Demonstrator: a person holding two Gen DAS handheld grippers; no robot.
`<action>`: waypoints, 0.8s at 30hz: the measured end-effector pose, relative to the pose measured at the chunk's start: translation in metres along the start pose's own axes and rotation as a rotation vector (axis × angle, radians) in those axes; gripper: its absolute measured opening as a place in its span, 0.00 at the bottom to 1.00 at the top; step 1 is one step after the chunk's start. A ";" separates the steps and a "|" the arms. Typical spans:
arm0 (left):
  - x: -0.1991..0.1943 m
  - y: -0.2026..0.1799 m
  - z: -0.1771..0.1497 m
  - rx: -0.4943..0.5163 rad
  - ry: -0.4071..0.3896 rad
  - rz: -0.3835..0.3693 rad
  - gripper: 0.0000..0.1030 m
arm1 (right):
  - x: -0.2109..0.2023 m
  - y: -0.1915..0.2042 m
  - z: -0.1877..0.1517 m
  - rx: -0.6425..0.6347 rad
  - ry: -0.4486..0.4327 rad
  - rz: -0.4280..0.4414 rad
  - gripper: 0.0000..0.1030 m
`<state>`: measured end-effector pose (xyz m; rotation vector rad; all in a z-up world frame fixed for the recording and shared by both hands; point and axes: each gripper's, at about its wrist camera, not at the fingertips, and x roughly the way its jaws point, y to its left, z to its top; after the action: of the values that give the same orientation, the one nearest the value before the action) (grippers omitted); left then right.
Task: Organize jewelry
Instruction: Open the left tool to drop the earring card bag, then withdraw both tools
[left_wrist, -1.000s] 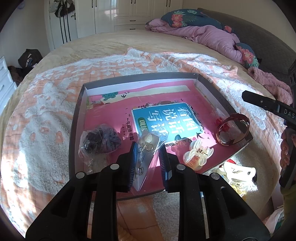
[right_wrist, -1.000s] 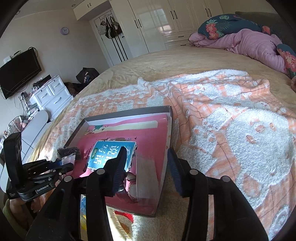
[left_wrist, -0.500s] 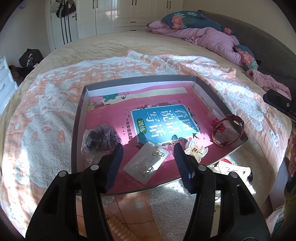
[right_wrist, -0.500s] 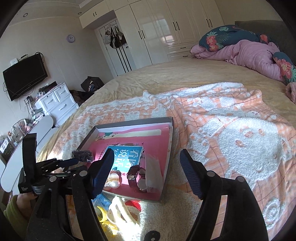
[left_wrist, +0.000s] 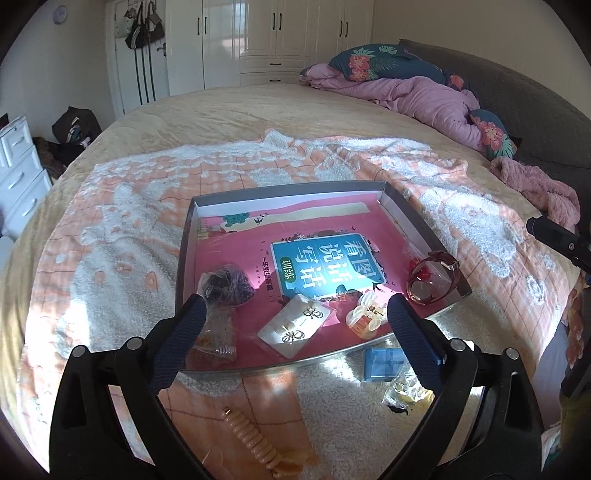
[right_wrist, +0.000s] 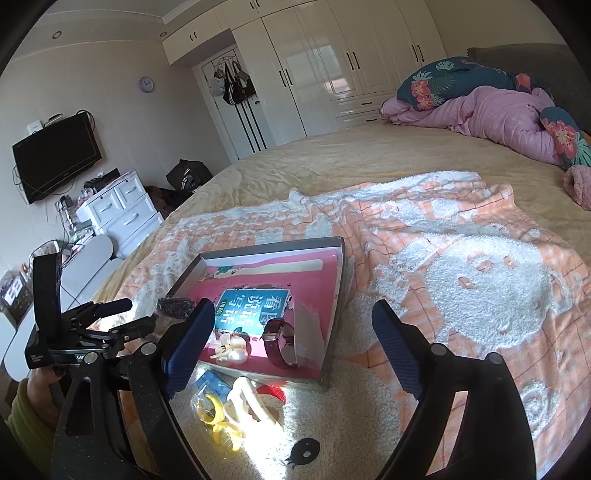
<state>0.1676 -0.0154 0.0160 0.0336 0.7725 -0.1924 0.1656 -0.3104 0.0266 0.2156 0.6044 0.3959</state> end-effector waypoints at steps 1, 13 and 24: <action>-0.004 0.001 0.000 -0.003 -0.005 0.000 0.91 | -0.002 0.001 0.000 -0.002 -0.003 0.001 0.84; -0.043 0.016 -0.003 -0.053 -0.043 0.041 0.91 | -0.024 0.018 0.000 -0.035 -0.023 0.031 0.84; -0.059 0.025 -0.019 -0.091 -0.036 0.053 0.91 | -0.033 0.037 -0.013 -0.100 0.001 0.048 0.84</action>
<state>0.1175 0.0202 0.0423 -0.0357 0.7433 -0.1067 0.1221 -0.2895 0.0448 0.1345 0.5795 0.4718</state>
